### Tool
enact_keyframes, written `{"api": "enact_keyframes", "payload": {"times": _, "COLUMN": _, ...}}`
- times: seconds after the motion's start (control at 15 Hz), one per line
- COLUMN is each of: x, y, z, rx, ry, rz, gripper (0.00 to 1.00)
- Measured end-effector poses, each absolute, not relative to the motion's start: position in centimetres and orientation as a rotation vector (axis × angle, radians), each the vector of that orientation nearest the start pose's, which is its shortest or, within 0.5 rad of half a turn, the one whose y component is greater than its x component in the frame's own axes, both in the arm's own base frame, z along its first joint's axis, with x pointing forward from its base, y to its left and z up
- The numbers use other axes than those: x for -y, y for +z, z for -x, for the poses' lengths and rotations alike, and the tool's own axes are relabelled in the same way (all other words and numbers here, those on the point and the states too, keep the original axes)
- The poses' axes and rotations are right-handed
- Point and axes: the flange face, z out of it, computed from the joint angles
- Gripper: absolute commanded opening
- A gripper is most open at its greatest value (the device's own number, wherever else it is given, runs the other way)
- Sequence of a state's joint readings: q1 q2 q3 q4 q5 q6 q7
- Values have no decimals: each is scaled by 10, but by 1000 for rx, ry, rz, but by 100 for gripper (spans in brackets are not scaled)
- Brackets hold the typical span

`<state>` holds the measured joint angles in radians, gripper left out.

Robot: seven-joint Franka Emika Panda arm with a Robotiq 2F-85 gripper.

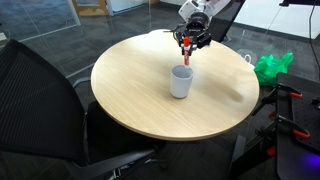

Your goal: Put the marker in the mug and then remove it and put it on the table

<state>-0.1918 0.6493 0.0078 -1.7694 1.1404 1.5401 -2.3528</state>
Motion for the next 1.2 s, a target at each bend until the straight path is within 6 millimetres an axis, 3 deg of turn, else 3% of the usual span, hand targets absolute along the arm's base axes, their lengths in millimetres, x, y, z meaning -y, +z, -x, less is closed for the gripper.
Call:
{"api": "enact_keyframes", "payload": {"times": 0.67, "x": 17, "y": 180, "z": -600, "rx": 1427, "ry": -868, "rz": 1340, "gripper": 5}}
{"api": "enact_keyframes", "payload": {"times": 0.73, "x": 18, "y": 178, "z": -601, "rx": 1437, "ry": -870, "rz": 1344, "gripper": 44}}
{"api": "enact_keyframes", "payload": {"times": 0.8, "x": 19, "y": 176, "z": -601, "rx": 1448, "ry": -876, "rz": 1347, "gripper": 46}}
{"api": "enact_keyframes", "payload": {"times": 1.2, "x": 21, "y": 172, "z": -603, "rx": 1459, "ry": -879, "rz": 1369, "gripper": 90}}
